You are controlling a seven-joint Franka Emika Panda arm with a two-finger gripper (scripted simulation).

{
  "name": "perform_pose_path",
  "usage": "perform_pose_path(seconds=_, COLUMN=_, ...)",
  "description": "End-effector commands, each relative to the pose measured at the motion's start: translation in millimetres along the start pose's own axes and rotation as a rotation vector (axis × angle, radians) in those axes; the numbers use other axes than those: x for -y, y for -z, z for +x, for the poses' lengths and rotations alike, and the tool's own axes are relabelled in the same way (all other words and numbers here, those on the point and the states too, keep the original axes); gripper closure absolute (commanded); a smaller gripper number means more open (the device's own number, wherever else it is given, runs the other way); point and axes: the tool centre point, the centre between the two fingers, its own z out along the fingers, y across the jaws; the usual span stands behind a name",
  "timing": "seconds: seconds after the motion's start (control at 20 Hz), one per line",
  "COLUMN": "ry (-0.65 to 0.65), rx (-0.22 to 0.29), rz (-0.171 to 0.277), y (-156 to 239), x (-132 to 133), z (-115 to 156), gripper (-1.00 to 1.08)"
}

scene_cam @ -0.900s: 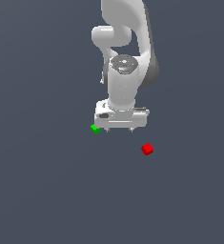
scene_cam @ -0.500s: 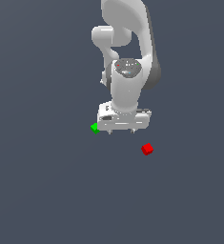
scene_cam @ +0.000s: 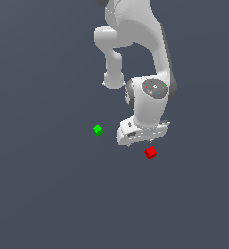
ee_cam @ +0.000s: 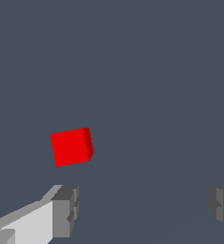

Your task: Stack the red cube on top of the green cube.

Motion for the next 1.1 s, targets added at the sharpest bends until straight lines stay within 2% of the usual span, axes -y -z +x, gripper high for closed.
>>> perform_pose_path(seconds=0.0, ry=0.058, rx=0.003, rz=0.000, y=-15.6, x=22.2, z=6.4, gripper=-0.92)
perform_pose_path(seconds=0.25, ry=0.144, rx=0.008, rz=-0.002, y=-38.0, x=54.5, z=13.5, gripper=-0.92)
perform_pose_path(seconds=0.45, ry=0.181, rx=0.010, rz=-0.003, y=-47.7, x=68.6, z=15.6, gripper=-0.92)
perform_pose_path(seconds=1.05, ry=0.188, rx=0.011, rz=-0.004, y=-58.4, x=71.2, z=15.2, gripper=-0.92)
